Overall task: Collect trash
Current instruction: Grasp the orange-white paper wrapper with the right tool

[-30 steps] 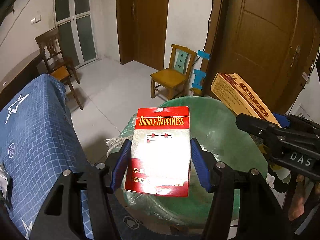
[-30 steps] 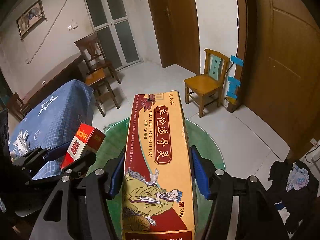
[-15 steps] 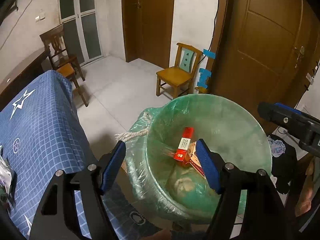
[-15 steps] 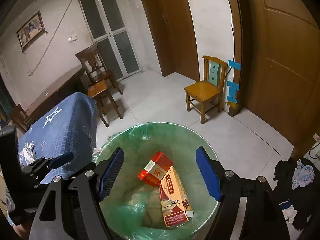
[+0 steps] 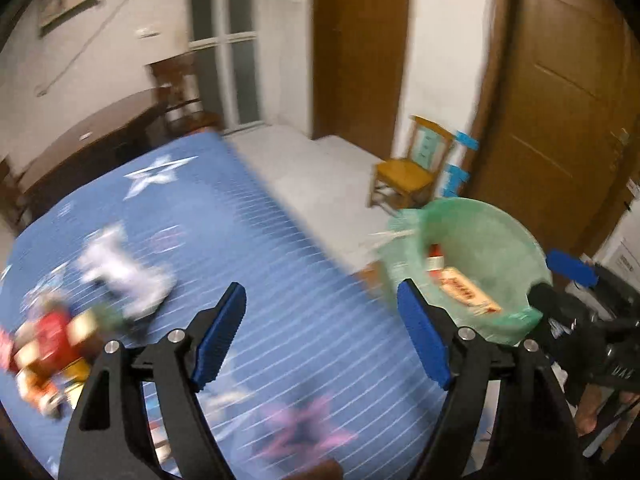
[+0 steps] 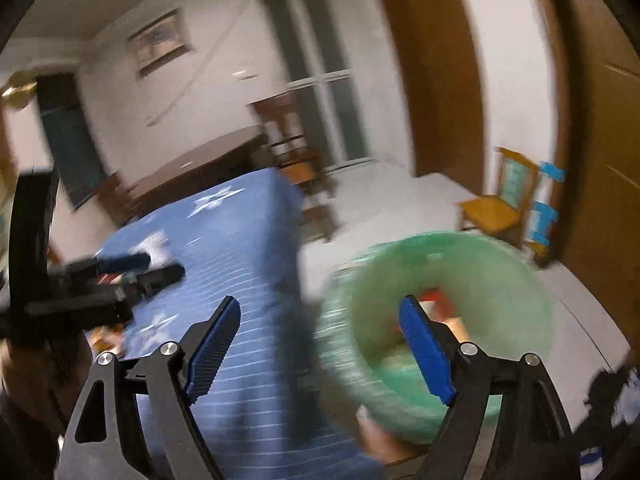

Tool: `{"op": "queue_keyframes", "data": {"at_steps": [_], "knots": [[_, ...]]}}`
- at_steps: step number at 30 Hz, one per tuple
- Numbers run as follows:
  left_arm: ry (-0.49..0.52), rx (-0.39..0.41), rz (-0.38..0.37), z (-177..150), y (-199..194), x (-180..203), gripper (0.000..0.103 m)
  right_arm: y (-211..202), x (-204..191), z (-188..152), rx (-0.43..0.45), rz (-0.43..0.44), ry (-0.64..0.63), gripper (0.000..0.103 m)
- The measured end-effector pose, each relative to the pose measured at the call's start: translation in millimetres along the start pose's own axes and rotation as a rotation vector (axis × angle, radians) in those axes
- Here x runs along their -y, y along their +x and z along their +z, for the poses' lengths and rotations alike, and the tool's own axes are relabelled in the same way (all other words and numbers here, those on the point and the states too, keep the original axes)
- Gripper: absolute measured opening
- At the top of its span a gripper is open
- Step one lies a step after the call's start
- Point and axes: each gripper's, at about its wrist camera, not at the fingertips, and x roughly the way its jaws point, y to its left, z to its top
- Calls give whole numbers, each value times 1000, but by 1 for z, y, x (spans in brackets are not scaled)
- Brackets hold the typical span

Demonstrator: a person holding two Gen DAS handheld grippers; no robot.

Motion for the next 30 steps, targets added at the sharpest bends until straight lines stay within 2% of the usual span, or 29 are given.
{"op": "queue_keyframes", "data": {"at_steps": [3,6,10,12,15,19,21,23,25,28,29,30], "knots": [[-82,11,64,-15,-35,-64,76,14,-51,-9,-33,93,-72,83],[-198,22,182,-39,-73,-146,80,29,-94,-12,-60,161,-124,83],[-401,-36,322,-83,-100,-262,80,57,-159,-15,-117,262,-194,85],[-483,-76,345,-109,-104,-305,80,69,-191,-19,-150,297,-230,86],[-536,-139,308,-137,-94,-332,80,87,-236,-29,-204,352,-291,86],[-574,-169,246,-156,-76,-337,80,104,-285,-41,-243,383,-392,83],[-575,-176,217,-157,-69,-335,80,116,-297,-44,-271,372,-401,68],[-526,-174,189,-153,-63,-325,80,128,-298,-48,-303,356,-388,59],[-476,-169,181,-148,-59,-316,80,138,-297,-50,-332,367,-362,56],[-466,-165,182,-150,-58,-318,80,147,-290,-54,-347,380,-343,45],[-482,-172,173,-150,-55,-322,80,151,-290,-57,-349,379,-347,34],[-492,-178,172,-151,-54,-324,80,151,-289,-58,-349,377,-352,16]]}}
